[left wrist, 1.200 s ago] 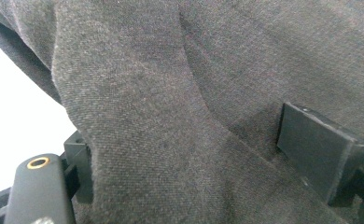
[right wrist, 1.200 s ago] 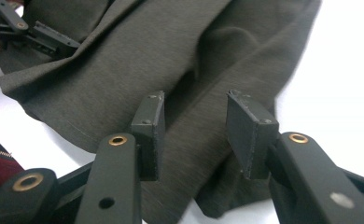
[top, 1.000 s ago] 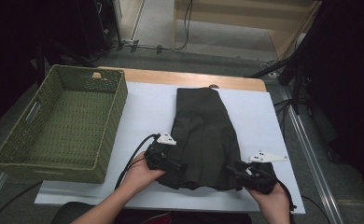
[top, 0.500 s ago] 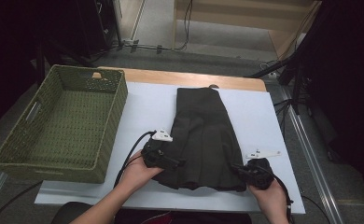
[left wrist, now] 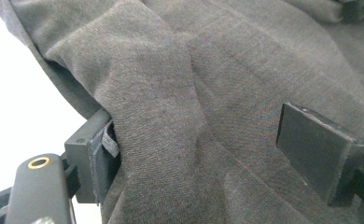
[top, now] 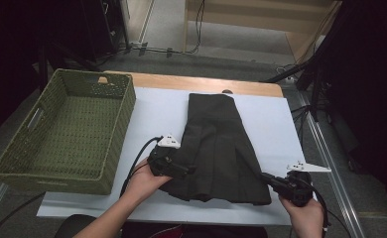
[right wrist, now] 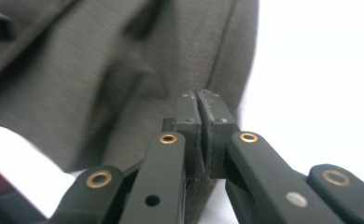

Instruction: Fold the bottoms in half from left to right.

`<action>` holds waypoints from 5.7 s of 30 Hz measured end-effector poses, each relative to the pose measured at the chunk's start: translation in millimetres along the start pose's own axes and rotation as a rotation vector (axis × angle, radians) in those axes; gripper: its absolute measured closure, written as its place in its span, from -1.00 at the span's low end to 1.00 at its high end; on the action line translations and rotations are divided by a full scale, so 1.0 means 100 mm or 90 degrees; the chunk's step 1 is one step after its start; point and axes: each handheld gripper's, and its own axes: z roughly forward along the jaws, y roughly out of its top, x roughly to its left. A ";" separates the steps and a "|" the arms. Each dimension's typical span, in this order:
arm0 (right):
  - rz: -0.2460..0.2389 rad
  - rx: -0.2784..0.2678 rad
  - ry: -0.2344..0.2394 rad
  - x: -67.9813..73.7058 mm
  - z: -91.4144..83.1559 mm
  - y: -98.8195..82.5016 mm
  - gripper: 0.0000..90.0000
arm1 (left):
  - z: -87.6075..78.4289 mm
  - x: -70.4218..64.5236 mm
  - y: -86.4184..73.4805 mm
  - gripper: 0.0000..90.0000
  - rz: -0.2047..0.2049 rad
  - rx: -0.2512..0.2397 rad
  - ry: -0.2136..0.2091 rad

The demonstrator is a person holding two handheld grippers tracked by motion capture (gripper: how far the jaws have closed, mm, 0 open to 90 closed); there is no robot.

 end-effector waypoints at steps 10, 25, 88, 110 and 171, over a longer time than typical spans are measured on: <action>-0.039 -0.015 -0.029 0.05 0.04 0.02 0.49 | -0.18 0.00 0.04 -0.60 0.001 -0.013 0.007; -0.077 -0.036 0.022 0.53 0.13 0.07 0.07 | -0.44 -0.08 0.05 -0.31 0.005 -0.029 0.036; -0.080 -0.019 0.029 0.47 0.06 -0.01 0.40 | -0.43 -0.34 -0.01 0.31 0.008 -0.037 -0.011; -0.128 0.000 0.062 0.59 0.30 0.05 0.21 | -0.44 0.18 -0.39 0.50 -0.052 0.024 0.136; -0.153 -0.033 0.093 0.59 0.49 0.30 -0.03 | -0.50 -0.19 -0.30 0.10 -0.048 -0.038 0.025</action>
